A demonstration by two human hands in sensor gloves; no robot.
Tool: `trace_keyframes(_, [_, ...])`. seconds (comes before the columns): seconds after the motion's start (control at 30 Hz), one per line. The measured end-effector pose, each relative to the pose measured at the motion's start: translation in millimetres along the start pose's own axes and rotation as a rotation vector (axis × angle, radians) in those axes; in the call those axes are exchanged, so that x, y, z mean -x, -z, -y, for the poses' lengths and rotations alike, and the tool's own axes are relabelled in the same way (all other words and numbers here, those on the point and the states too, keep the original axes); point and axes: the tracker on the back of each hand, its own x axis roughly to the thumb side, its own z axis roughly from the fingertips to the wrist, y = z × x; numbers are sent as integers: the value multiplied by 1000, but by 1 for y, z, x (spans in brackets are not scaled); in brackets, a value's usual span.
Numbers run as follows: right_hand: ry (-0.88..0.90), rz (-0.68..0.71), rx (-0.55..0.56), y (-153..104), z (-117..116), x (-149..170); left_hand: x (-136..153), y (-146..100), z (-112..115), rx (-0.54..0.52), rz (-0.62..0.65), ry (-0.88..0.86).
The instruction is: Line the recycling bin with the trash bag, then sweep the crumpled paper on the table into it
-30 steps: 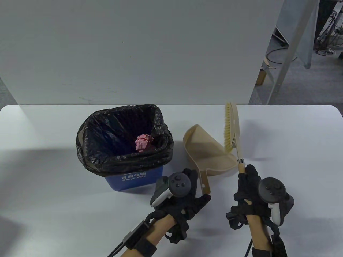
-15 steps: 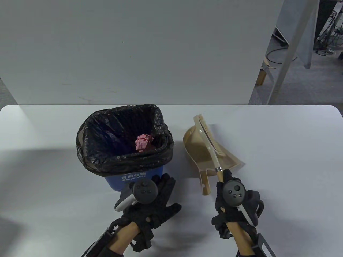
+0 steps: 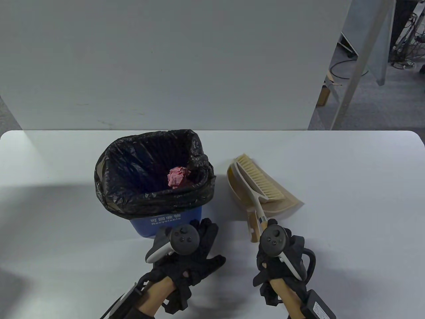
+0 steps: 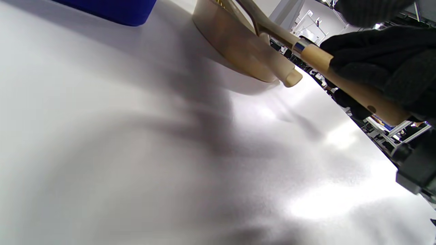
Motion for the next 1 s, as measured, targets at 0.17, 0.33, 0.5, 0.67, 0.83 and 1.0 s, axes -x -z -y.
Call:
trace_keyframes(0.17, [78,10,-96,0,-5,0,1,-1,-2,-22,0,6])
trace_keyframes(0.33, [162,32,-121,-1,-4,0,2,-1,-3,-38,1,12])
trace_keyframes(0.5, [189,47,-188,0,-11,-1,2,-1,-3,-40,-2,9])
trace_keyframes(0.67, [205,75,-130,0,-4,0,2,-2,-4,-52,0,11])
trace_keyframes(0.83, [278,103,-12,-1,9,6,3,-3,-5,-64,-2,18])
trace_keyframes(1.0, [226,175,121,-2,18,7,4,-5,-8,-87,-3,28])
